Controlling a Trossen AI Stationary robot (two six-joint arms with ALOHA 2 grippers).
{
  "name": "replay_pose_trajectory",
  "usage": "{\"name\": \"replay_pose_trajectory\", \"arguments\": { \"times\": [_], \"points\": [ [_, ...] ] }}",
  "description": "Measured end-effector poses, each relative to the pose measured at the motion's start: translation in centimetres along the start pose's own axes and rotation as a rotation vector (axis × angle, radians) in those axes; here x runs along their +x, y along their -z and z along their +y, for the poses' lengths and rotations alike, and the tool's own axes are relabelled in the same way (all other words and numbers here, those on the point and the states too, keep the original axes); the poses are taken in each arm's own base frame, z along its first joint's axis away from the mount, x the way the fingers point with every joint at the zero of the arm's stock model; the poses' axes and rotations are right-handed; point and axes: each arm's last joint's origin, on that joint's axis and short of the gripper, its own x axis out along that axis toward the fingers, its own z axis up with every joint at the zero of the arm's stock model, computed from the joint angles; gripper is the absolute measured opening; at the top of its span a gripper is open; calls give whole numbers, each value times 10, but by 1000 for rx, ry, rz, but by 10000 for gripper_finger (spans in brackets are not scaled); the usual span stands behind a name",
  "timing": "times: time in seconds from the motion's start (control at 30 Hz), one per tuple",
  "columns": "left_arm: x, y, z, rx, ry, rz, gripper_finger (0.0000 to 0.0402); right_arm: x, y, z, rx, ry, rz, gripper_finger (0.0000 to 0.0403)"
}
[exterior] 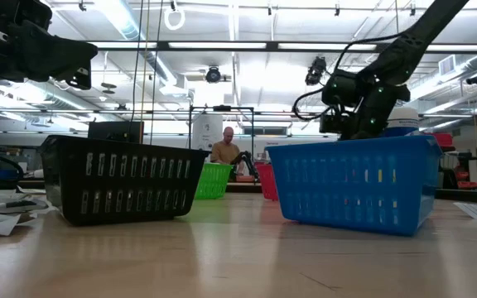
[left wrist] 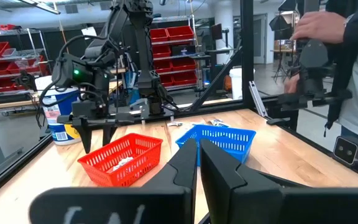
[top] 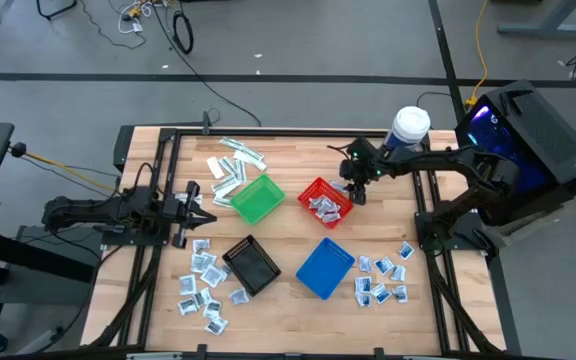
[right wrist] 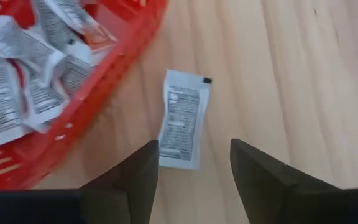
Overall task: Pick & Place First Aid Supplies
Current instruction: Put the orange ointment pack into the red bin
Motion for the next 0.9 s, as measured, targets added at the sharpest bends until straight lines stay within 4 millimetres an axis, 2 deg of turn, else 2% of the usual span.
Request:
{"name": "replay_pose_trajectory", "arguments": {
  "times": [0.43,0.73,0.9],
  "points": [
    [0,0,0,0,0,0,25,14,24,2,59,23,-61,201],
    [0,0,0,0,0,0,25,17,31,5,81,22,-94,201],
    [0,0,0,0,0,0,25,17,31,5,81,19,-90,172]
  ]
}}
